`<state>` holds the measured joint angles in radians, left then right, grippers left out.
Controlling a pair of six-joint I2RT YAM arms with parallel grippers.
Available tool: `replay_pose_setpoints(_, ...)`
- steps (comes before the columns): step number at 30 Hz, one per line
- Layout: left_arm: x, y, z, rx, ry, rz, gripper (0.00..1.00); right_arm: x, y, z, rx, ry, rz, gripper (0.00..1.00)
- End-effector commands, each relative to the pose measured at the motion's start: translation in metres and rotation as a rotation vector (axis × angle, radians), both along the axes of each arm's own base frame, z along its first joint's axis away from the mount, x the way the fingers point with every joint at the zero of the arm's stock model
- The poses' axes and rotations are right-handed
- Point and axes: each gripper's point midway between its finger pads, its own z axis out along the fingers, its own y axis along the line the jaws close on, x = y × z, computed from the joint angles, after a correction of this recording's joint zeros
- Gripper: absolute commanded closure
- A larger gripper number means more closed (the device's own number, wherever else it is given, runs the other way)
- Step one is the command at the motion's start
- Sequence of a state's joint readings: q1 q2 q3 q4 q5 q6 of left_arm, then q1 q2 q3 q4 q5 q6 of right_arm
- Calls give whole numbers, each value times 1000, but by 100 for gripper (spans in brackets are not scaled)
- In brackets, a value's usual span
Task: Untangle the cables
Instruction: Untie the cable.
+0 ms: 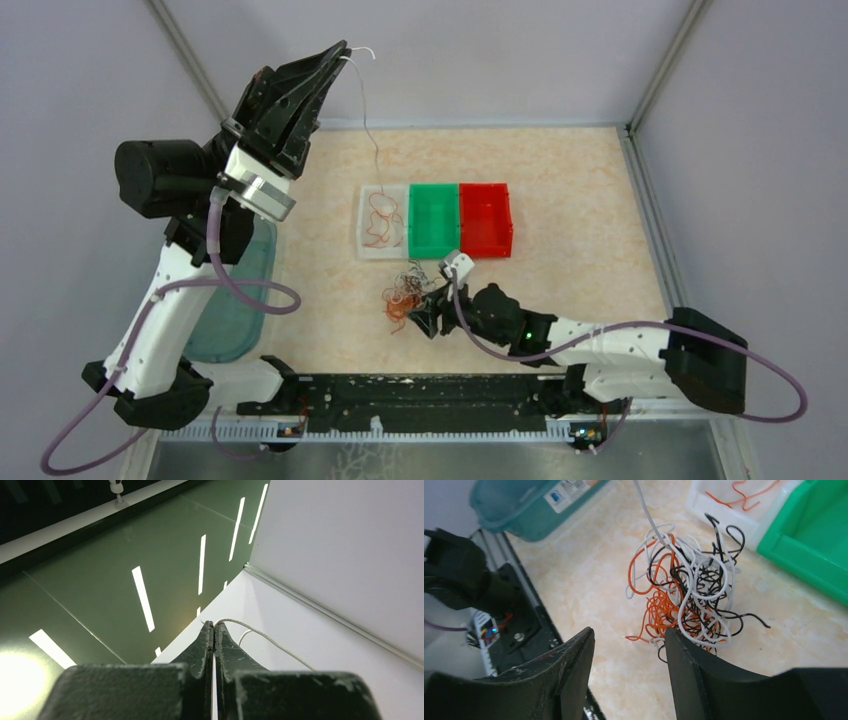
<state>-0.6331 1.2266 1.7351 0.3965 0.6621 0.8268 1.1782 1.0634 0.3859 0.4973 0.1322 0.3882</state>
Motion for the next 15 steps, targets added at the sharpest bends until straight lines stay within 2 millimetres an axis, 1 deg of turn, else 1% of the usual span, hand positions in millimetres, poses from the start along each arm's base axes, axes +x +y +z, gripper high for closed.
replay_pose_setpoints(1,-20,13,19,-46,-40,-16,100,38,12,24,11,-70,-170,46)
replay_pose_setpoints(4,-24,14,20,-45,-22,-37,100,59,14,23,-19,-99,-275,46)
replay_pose_setpoints(7,-28,13,19,-28,-5,-66,100,72,16,23,-33,-124,-338,46)
replay_pose_setpoints(9,-31,12,18,-13,10,-84,100,78,16,23,-39,-135,-368,46)
replay_pose_setpoints(11,-34,12,20,-10,27,-107,100,80,19,22,-32,-143,-368,46)
replay_pose_setpoints(15,-36,10,27,-8,83,-156,100,83,33,22,-8,-161,-349,47)
